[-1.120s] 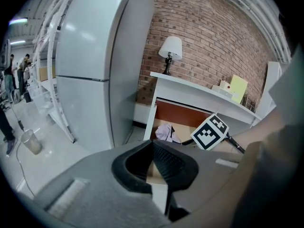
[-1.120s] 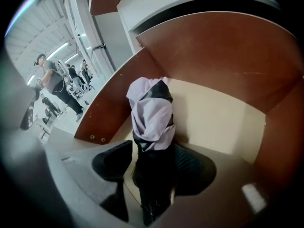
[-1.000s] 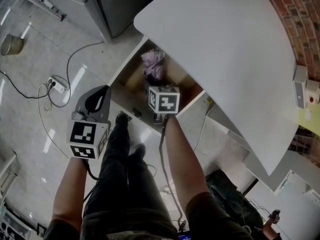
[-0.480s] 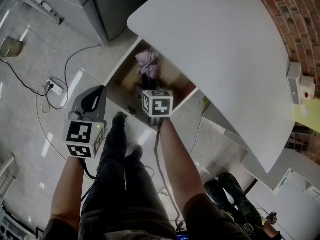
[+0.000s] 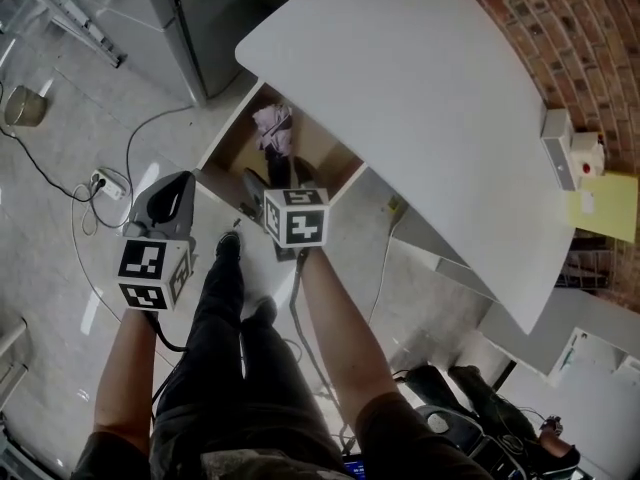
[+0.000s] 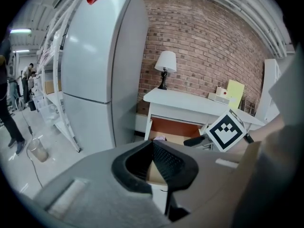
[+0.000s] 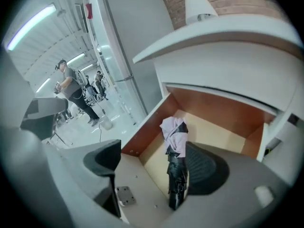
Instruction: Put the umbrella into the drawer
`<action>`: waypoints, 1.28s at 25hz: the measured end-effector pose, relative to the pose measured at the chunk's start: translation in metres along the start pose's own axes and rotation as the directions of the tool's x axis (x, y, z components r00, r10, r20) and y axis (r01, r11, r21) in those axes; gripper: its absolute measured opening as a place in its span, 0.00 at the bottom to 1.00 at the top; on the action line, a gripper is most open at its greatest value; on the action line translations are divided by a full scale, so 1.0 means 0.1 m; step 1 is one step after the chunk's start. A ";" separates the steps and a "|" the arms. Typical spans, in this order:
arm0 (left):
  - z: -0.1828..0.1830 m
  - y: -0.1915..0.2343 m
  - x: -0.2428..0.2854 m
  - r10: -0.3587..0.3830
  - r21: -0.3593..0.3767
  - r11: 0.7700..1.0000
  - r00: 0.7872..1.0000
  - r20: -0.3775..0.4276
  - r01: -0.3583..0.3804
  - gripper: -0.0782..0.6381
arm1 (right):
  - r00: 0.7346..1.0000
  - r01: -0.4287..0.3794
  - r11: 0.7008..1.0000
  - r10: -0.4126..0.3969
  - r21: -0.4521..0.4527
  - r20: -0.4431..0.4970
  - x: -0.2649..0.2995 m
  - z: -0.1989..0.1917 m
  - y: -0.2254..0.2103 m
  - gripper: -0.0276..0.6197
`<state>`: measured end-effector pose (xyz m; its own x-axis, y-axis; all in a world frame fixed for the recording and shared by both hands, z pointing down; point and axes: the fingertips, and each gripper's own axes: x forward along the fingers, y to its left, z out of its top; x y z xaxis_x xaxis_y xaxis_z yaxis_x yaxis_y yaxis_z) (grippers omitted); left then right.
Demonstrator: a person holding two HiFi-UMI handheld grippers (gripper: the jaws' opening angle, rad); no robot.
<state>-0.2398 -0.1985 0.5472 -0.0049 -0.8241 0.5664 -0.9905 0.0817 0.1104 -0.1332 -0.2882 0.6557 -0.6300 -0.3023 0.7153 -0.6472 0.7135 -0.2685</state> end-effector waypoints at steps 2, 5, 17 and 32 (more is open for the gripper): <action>0.16 -0.08 -0.10 -0.002 0.006 1.000 1.000 0.014 0.002 0.12 | 0.999 0.001 1.000 -0.001 0.006 0.044 -0.23 0.16 0.04 0.70; 0.50 -0.26 -0.29 -0.009 0.026 1.000 0.999 0.032 0.009 0.12 | 0.995 -0.018 0.999 0.015 0.028 0.102 -0.65 0.46 0.11 0.70; 1.11 -0.91 -0.95 -0.066 0.083 0.995 0.991 0.119 0.056 0.12 | 0.963 -0.071 0.993 0.043 0.097 0.267 -2.03 0.90 0.26 0.55; 1.42 -1.78 -1.51 -0.175 0.162 0.976 0.962 0.211 0.142 0.12 | 0.915 0.097 0.995 -0.100 0.026 0.392 -3.42 0.84 0.04 0.05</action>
<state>-0.0824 -0.1684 0.3266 0.1399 -0.9252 0.3529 -0.9901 -0.1284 0.0561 0.0432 -0.2348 0.3562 -0.6800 -0.5953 0.4281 -0.7163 0.6641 -0.2142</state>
